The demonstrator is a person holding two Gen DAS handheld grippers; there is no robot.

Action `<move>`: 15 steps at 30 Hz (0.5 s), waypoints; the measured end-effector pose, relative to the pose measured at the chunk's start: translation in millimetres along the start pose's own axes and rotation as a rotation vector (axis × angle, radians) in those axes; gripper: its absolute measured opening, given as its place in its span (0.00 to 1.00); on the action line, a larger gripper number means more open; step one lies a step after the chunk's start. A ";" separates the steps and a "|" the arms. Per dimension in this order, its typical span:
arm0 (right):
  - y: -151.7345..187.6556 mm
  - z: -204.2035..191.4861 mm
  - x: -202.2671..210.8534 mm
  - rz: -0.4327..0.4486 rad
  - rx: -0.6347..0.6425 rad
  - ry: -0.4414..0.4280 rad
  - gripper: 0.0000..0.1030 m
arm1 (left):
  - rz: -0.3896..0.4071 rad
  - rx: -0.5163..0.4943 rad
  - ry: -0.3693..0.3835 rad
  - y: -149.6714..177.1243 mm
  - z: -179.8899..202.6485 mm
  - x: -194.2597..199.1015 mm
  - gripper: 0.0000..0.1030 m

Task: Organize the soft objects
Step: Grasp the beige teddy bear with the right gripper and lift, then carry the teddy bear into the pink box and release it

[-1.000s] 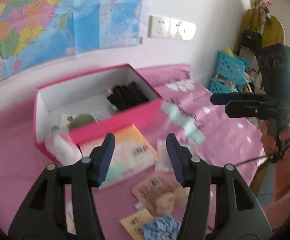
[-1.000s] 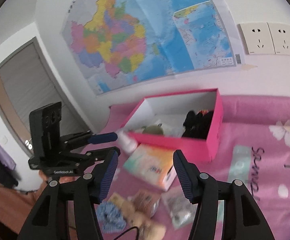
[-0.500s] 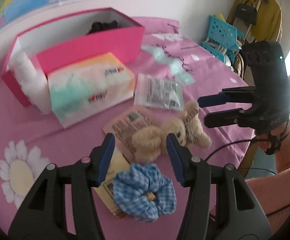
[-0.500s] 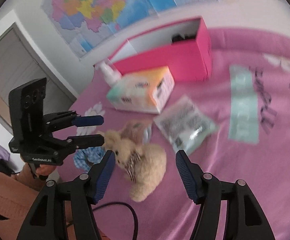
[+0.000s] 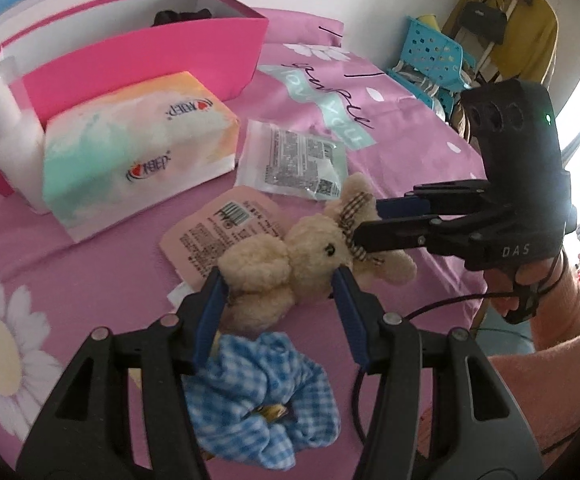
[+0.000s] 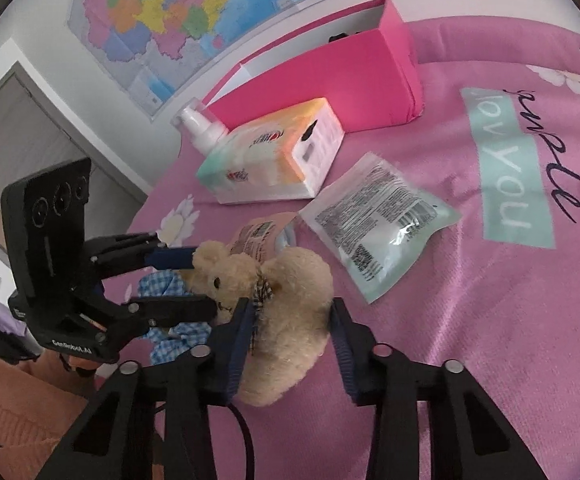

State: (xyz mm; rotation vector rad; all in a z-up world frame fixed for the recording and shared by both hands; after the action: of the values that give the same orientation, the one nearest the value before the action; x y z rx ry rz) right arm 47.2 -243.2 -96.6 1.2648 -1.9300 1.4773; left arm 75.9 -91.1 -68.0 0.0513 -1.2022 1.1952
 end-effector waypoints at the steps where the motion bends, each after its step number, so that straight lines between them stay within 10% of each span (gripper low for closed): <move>1: -0.5 1.6 0.7 0.005 -0.007 -0.004 0.30 | 0.001 0.009 0.010 -0.6 -1.0 -0.7 0.54; 15: -33.8 -7.9 28.3 0.105 0.006 -0.059 0.22 | 0.140 0.010 0.007 -32.7 3.6 38.8 0.53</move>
State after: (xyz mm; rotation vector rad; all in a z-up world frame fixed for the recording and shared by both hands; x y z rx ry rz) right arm 59.4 -248.8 -53.9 1.2396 -2.0608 1.5128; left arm 92.3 -81.5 -20.8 -0.0303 -1.2094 1.3222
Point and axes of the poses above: each gripper's, at about its wrist camera, not at the fingertips, and x roughly against the way its jaws point, z to its right, y to its underside, the point moved 3 cm from there along -x, roughly the way its jaws point, and after that the axes turned 13 degrees about y, right-handed, at the moved point
